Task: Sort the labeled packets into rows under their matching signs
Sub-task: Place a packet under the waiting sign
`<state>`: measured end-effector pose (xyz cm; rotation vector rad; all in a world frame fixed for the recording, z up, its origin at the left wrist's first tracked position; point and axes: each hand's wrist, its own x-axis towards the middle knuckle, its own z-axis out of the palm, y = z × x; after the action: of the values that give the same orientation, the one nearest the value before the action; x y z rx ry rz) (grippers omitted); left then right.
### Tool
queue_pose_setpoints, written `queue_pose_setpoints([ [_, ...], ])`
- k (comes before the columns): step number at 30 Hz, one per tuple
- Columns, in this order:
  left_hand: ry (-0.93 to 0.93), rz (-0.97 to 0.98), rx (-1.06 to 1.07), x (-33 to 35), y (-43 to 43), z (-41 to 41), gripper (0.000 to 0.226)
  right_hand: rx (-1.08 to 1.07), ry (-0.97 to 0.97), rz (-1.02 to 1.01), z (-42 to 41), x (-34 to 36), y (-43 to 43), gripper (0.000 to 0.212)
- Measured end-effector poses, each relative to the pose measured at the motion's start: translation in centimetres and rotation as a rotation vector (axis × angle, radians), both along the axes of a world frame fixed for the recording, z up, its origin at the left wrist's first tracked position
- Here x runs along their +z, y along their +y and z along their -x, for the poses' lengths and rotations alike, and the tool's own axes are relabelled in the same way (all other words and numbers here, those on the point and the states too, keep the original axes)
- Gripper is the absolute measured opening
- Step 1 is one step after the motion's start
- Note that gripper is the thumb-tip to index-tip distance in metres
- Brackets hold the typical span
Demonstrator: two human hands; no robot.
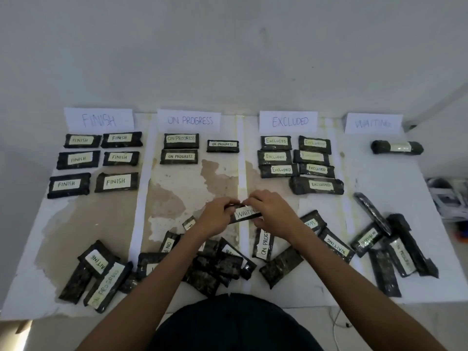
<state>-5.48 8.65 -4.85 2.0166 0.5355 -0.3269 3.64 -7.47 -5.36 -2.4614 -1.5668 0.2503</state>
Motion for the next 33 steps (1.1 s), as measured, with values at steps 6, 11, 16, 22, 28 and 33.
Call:
queue_pose_setpoints([
  [6, -0.099, -0.057, -0.075, 0.6, -2.5, -2.0, 0.036, -0.13, 0.019, -0.01, -1.4, 1.7, -4.0, 0.048],
  [11, -0.201, -0.169, -0.216, 1.1, -5.1, -5.3, 0.038, -0.294, -0.004, 0.036, -5.0, 2.8, -9.7, 0.054],
  [16, -0.231, -0.243, -0.299, 1.6, -8.7, -9.9, 0.039, -0.414, -0.032, 0.054, -9.8, 4.1, -15.1, 0.053],
  [22, -0.198, -0.29, -0.255, 0.8, -13.1, -16.3, 0.038, -0.475, -0.014, 0.088, -17.4, 3.6, -19.6, 0.05],
  [28, -0.204, -0.322, -0.238, -1.1, -16.7, -22.7, 0.038, -0.451, 0.006, 0.136, -24.8, 1.2, -21.8, 0.047],
  [33, -0.233, -0.375, -0.22, -2.8, -18.5, -27.5, 0.039, -0.422, 0.039, 0.155, -30.9, -1.3, -21.4, 0.046],
])
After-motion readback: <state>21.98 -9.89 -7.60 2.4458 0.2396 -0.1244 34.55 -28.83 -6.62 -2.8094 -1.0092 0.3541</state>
